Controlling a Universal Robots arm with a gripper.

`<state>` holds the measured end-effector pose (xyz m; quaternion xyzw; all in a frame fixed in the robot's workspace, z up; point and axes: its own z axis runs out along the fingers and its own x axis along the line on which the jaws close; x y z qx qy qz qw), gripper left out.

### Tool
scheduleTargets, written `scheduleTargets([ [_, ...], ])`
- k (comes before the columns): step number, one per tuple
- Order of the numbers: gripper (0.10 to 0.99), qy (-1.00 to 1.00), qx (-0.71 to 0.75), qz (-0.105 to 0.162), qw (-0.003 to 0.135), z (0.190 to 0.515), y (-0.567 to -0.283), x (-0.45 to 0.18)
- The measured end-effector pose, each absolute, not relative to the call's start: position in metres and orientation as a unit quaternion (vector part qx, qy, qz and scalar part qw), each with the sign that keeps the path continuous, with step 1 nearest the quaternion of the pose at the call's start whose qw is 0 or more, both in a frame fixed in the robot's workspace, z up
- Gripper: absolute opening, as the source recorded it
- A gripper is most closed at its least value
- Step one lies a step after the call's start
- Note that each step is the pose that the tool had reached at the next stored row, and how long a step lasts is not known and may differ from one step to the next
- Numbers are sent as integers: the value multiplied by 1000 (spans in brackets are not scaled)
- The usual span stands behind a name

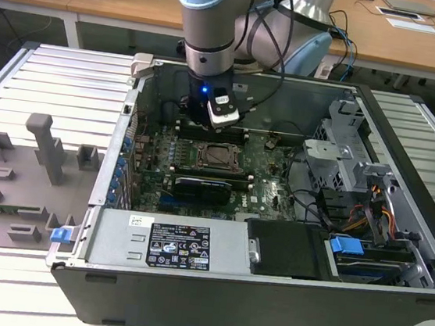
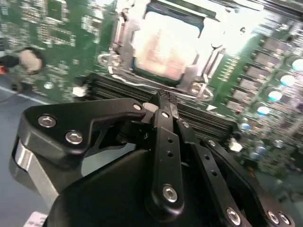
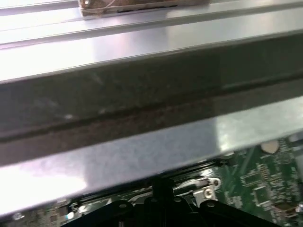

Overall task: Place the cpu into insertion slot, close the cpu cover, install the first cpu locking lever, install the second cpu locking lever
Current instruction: 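Install the first cpu locking lever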

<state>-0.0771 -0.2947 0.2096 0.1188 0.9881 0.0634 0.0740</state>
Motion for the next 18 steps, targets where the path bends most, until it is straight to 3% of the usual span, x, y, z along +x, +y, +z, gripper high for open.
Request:
scheduleTargets([
  [7, 106, 989, 119, 60, 66, 210, -296, -62],
  [14, 106, 992, 119, 30, 40, 211, -297, -52],
  [18, 106, 992, 119, 26, 39, 212, -304, -52],
])
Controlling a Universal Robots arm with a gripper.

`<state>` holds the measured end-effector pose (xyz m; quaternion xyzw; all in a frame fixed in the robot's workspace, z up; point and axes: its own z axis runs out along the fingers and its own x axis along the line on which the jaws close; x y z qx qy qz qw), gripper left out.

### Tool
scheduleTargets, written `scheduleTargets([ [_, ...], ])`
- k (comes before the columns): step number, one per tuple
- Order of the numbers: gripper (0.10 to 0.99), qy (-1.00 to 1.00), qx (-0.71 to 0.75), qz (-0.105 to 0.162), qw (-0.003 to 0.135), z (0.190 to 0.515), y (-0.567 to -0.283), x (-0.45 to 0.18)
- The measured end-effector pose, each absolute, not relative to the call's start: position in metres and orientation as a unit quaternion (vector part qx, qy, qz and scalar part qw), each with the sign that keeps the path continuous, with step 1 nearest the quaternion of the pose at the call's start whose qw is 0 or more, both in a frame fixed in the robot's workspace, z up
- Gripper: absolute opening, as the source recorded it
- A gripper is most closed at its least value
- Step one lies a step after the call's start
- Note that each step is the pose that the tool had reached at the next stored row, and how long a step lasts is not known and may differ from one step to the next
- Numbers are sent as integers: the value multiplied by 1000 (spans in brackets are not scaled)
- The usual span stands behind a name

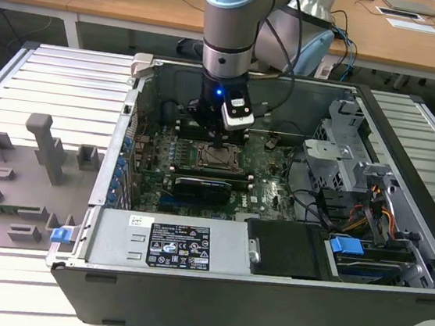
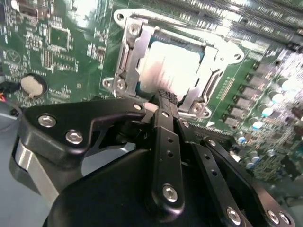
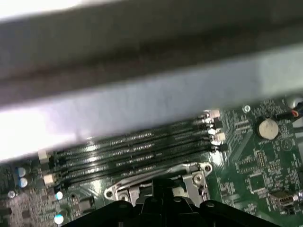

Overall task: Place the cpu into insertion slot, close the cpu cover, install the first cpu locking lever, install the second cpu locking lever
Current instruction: 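Install the first cpu locking lever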

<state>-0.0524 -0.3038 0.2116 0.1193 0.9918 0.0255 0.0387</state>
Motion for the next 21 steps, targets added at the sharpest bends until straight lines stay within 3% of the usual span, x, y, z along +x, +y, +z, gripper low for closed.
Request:
scheduleTargets([
  [5, 106, 992, 119, 22, 39, 212, -321, -52],
  [17, 106, 993, 108, 16, 38, 233, -322, -52],
  [21, 106, 994, 108, 13, 31, 233, -324, -47],
])
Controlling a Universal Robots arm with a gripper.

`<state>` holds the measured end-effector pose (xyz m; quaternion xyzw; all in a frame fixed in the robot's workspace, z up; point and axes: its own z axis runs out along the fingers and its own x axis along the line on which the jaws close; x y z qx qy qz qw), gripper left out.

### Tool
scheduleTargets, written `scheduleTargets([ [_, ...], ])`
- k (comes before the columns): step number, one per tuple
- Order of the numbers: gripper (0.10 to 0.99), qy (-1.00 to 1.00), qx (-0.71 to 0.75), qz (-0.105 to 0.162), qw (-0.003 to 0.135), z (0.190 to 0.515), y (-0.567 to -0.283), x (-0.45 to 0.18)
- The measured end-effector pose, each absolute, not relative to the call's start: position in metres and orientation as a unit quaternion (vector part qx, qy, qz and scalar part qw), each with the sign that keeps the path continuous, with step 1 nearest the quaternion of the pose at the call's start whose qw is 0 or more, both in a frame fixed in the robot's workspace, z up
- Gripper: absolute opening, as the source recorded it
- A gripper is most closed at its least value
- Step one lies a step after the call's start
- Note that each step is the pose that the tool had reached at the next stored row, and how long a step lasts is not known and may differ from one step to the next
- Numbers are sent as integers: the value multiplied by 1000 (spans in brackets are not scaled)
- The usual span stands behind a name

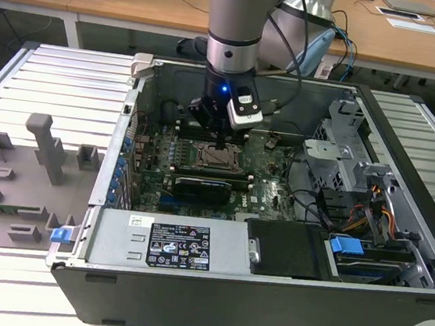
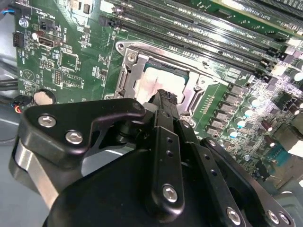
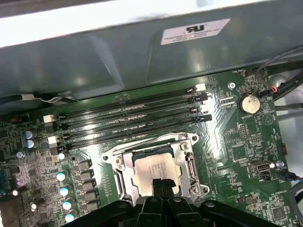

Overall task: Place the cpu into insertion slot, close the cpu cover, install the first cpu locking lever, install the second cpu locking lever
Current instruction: 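Install the first cpu locking lever, then install the second cpu locking lever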

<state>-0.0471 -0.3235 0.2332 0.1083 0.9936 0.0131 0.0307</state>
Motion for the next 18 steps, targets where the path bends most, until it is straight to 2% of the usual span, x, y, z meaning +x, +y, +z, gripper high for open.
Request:
scheduleTargets([
  [18, 106, 994, 108, 13, 30, 236, -324, -47],
])
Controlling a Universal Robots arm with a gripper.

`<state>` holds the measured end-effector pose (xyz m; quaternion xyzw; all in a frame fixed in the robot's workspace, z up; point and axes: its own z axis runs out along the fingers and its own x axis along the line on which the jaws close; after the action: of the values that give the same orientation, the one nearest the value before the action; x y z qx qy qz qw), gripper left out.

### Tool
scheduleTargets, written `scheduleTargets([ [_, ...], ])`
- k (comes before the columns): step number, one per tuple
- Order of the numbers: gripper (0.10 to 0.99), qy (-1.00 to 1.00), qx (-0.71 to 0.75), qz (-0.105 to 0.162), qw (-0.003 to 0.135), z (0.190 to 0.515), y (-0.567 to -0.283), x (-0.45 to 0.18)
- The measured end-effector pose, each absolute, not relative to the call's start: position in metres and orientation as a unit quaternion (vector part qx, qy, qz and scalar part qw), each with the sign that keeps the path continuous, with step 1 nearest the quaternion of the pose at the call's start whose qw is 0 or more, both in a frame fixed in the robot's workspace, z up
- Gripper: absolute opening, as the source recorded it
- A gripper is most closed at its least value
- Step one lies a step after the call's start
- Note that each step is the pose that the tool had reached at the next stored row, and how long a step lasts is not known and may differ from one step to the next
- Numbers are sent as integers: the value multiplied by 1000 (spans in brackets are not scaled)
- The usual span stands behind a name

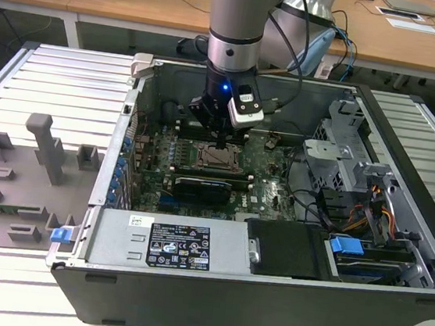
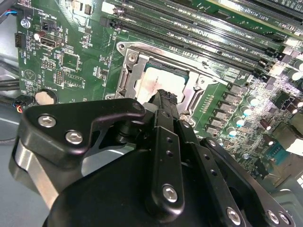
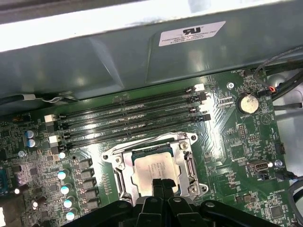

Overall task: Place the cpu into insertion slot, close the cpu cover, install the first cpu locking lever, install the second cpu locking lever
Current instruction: 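Install the second cpu locking lever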

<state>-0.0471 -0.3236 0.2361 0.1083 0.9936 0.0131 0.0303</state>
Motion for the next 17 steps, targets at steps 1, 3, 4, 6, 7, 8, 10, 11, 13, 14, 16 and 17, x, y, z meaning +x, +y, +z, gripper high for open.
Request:
scheduleTargets([
  [1, 106, 994, 108, 13, 30, 236, -324, -47],
  [3, 106, 994, 108, 13, 30, 236, -326, -47],
  [4, 106, 994, 108, 13, 30, 236, -327, -47],
  [6, 106, 994, 108, 13, 30, 236, -329, -47],
  [7, 106, 994, 108, 13, 30, 236, -331, -47],
  [8, 106, 994, 108, 13, 30, 236, -332, -47],
  [10, 106, 994, 108, 13, 30, 236, -334, -47],
  [11, 106, 994, 108, 13, 30, 236, -335, -47],
  [13, 106, 994, 108, 13, 30, 236, -338, -47],
  [14, 106, 994, 108, 13, 30, 236, -340, -47],
  [16, 106, 994, 108, 13, 30, 236, -344, -47],
  [17, 106, 994, 108, 13, 30, 236, -345, -47],
])
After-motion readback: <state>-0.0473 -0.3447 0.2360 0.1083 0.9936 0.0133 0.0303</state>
